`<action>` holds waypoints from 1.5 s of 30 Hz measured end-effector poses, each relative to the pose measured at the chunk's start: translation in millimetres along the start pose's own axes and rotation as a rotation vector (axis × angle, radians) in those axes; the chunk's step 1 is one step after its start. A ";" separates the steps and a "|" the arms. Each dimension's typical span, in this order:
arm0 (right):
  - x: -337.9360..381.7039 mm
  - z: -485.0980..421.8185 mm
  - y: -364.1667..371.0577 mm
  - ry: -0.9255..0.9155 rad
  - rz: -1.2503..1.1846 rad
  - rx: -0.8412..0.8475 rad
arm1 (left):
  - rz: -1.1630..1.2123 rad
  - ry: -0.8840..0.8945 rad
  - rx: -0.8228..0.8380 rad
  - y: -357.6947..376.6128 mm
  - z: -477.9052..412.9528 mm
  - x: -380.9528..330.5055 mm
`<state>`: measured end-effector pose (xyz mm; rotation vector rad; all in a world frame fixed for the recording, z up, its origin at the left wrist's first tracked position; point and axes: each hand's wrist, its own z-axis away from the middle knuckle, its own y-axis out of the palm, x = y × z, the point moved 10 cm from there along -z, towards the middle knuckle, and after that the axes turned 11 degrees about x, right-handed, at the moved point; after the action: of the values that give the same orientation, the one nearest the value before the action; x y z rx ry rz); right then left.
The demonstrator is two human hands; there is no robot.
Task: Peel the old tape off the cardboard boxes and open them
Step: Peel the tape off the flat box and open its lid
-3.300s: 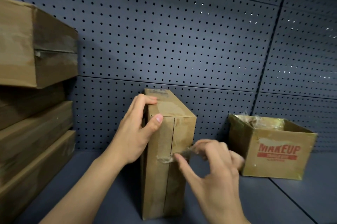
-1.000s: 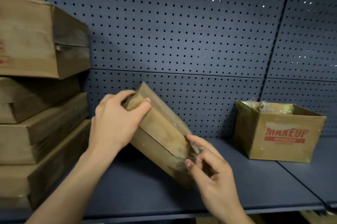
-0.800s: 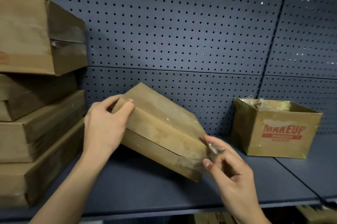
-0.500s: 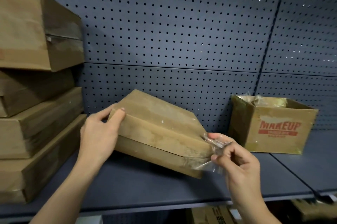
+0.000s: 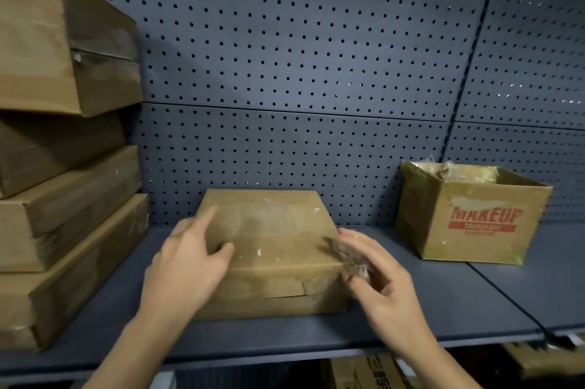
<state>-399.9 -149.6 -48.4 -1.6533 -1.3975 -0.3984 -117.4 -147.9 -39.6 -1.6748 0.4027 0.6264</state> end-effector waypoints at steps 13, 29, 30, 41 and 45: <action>9.9 6.2 34.6 -0.048 0.147 0.317 | -0.533 0.295 -0.056 42.9 -1.4 -66.2; -62.1 13.5 -13.9 0.190 -1.077 -0.196 | -0.450 0.296 -0.087 39.6 -8.0 -53.4; -66.0 14.7 -11.6 0.220 -1.064 -0.177 | -0.449 0.293 -0.086 40.0 -7.7 -53.6; -57.1 14.5 15.2 0.273 -0.918 0.225 | -0.478 0.297 -0.134 41.8 -7.0 -52.4; -56.9 19.3 7.0 0.291 -0.511 0.204 | -0.497 0.305 -0.157 41.5 -6.4 -53.1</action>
<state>-416.8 -168.8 -103.2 -1.0143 -1.5654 -0.7292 -182.6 -166.5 -39.4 -1.9350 0.1391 0.0343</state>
